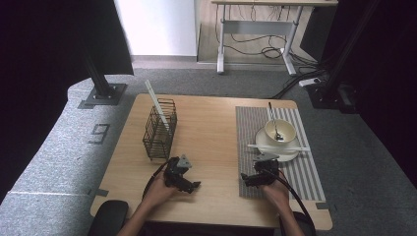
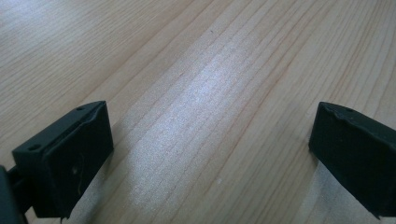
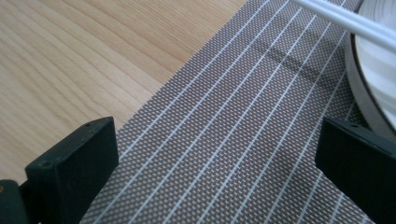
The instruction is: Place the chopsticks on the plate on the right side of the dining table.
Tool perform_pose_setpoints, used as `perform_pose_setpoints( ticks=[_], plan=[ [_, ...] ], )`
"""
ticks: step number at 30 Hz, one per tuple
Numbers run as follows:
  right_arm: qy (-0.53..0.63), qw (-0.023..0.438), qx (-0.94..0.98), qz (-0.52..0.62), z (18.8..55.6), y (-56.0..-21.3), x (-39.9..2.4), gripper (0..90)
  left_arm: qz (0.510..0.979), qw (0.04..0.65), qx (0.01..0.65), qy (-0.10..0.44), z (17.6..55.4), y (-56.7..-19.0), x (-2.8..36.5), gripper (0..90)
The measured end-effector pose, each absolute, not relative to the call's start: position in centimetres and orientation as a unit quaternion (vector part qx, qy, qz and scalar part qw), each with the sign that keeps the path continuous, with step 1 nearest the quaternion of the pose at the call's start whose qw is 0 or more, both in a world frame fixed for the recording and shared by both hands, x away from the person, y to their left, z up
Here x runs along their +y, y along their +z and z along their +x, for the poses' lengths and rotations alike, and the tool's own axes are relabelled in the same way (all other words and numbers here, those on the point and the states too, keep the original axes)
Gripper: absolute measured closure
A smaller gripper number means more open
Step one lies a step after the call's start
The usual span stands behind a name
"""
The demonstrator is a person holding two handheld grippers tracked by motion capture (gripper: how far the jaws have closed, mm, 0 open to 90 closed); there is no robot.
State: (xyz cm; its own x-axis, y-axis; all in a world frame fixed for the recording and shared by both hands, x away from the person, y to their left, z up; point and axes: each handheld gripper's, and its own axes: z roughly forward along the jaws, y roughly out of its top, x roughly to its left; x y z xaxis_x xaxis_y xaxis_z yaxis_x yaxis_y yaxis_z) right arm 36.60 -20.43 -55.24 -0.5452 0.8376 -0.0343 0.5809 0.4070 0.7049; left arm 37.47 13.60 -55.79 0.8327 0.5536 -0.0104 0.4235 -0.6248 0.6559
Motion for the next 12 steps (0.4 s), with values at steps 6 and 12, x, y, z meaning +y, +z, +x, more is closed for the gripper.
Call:
perform_pose_setpoints(
  ticks=[6, 12],
  plan=[
    [0.339, 0.183, 0.808, 0.446, 36.85, -56.25, -20.88, 0.0, 0.896, 0.337, 0.273, 0.097, 37.47, -55.79, 13.6, 0.0],
    [0.337, 0.185, 0.809, 0.445, 36.83, -56.28, -20.84, 0.0, 0.897, 0.336, 0.271, 0.096, 37.48, -55.79, 13.56, 0.0]
  ],
)
